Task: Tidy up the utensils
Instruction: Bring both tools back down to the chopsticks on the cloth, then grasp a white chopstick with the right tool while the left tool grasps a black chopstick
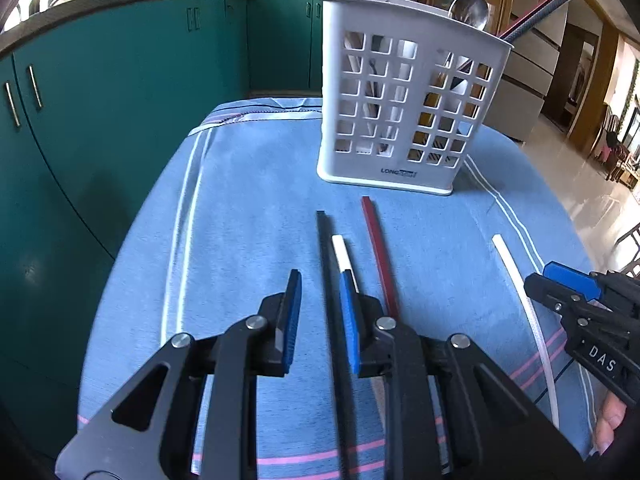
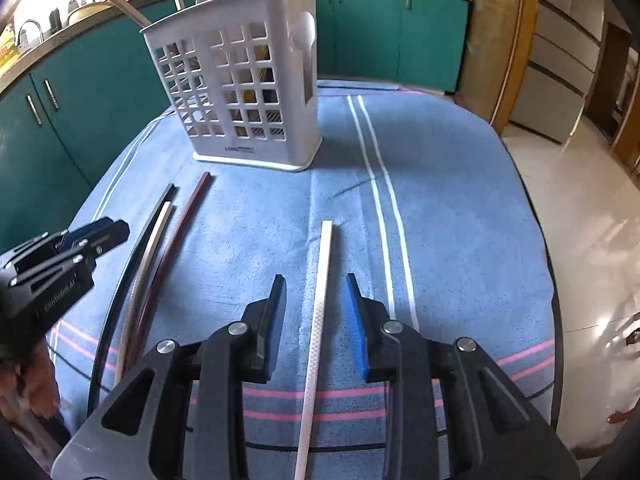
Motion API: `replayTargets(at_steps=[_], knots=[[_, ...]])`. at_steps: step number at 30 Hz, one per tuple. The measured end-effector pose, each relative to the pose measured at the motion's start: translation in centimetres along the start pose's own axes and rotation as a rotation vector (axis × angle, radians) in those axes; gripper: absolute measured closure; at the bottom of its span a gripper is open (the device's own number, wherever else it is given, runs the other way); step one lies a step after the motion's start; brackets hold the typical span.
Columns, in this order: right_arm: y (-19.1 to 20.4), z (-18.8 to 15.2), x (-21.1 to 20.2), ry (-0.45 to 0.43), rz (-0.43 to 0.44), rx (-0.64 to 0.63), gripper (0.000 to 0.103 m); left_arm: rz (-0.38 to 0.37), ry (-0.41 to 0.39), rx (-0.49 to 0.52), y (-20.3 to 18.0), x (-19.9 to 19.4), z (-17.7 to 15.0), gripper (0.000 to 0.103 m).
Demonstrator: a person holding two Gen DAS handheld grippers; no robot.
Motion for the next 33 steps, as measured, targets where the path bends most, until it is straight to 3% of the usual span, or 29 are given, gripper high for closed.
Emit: replayTargets(at_steps=[5,30,31,33], knots=[[0.3,-1.0,0.2,-0.018,-0.044,-0.009,0.073,0.019,-0.018,0.001,-0.2,0.0,0.2,0.084],[0.6,-0.7,3.0,0.02,-0.051,0.009,0.067,0.042,0.013,0.015,-0.7,1.0,-0.1,0.068],[0.6,-0.7,3.0,0.021,-0.049,0.01,0.068,0.043,0.019,0.014,-0.6,1.1,-0.2,0.068],[0.8,-0.7,3.0,0.018,-0.031,0.01,0.092,0.038,0.031,0.013,-0.6,1.3,-0.4,0.068]])
Point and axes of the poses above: each gripper's, at about its wrist camera, not at the fingertips, and x roughly the way its jaws point, y to its left, z to its top, the point moved 7 cm from there along x, roughly the way its jaws point, and after that the axes turned 15 degrees about y, right-handed, at the moved point
